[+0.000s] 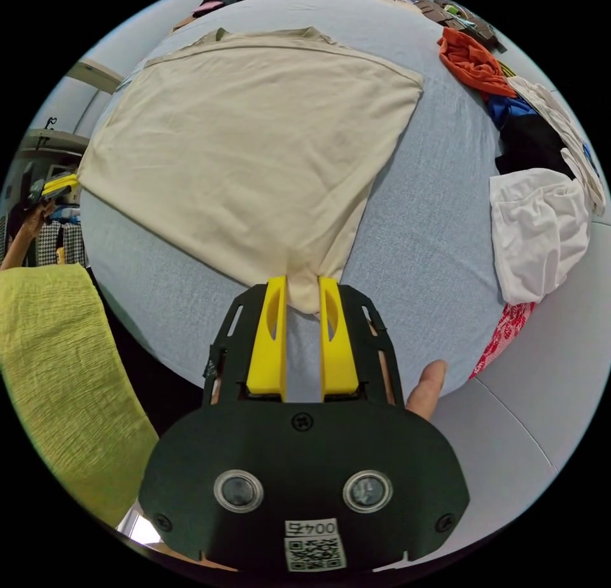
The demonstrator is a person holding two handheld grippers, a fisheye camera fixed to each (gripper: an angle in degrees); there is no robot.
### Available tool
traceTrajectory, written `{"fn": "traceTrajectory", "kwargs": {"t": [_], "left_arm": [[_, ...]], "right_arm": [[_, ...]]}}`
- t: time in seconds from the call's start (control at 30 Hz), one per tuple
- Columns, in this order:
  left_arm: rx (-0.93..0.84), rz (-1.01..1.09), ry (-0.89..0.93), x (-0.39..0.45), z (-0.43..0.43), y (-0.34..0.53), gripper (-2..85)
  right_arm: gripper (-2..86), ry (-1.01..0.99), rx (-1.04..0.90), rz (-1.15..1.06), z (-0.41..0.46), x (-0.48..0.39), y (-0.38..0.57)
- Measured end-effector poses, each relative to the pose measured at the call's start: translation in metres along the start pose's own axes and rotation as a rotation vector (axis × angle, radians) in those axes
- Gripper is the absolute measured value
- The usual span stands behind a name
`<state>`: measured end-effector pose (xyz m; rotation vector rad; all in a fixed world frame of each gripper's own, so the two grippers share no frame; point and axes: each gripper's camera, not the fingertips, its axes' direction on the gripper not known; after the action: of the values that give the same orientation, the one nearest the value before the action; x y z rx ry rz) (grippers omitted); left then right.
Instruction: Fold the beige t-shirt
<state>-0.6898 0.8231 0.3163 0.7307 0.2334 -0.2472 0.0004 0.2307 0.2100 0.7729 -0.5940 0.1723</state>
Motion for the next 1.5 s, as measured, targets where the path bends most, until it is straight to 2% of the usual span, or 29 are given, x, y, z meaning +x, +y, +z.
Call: {"fn": "traceTrajectory", "kwargs": {"t": [0.17, 0.33, 0.47, 0.57, 0.77, 0.93, 1.0, 1.07, 1.2, 1.43, 1.5], "left_arm": [[-0.028, 0.003, -0.031, -0.005, 0.005, 0.002, 1.9], [0.017, -0.031, -0.001, -0.013, 0.004, 0.007, 1.7], [-0.050, -0.043, -0.056, -0.018, 0.002, 0.009, 2.7], [-0.046, -0.089, -0.033, -0.027, -0.008, 0.010, 4.0], [0.095, 0.036, -0.019, 0.019, -0.039, -0.057, 9.1], [-0.025, 0.150, -0.033, 0.061, 0.005, -0.115, 10.3], [-0.144, 0.187, -0.070, 0.072, 0.034, -0.125, 9.5], [-0.127, 0.213, -0.141, 0.079, 0.033, -0.127, 8.6], [-0.141, 0.177, -0.134, 0.075, 0.036, -0.138, 7.6], [-0.106, 0.011, -0.027, 0.047, 0.035, -0.149, 4.5], [-0.102, -0.033, 0.003, 0.039, 0.036, -0.152, 3.5]], "right_arm": [[7.9, 0.003, -0.041, -0.014, 0.002, 0.006, -0.008], [7.4, -0.006, -0.045, -0.014, 0.002, 0.016, -0.006], [7.3, 0.001, -0.048, -0.024, 0.001, 0.023, -0.002], [7.4, -0.004, -0.034, -0.028, 0.000, 0.031, 0.005], [7.4, -0.021, -0.019, -0.013, -0.003, 0.050, 0.019], [8.3, -0.021, 0.011, 0.005, -0.006, 0.064, 0.036], [10.4, -0.085, 0.036, 0.005, -0.009, 0.072, 0.047], [13.8, -0.167, 0.084, 0.001, -0.019, 0.086, 0.067], [15.0, -0.179, 0.169, 0.048, -0.029, 0.119, 0.106], [8.7, -0.426, 0.225, 0.153, -0.010, 0.183, 0.145], [7.7, -0.424, 0.241, 0.161, -0.010, 0.188, 0.150]]}}
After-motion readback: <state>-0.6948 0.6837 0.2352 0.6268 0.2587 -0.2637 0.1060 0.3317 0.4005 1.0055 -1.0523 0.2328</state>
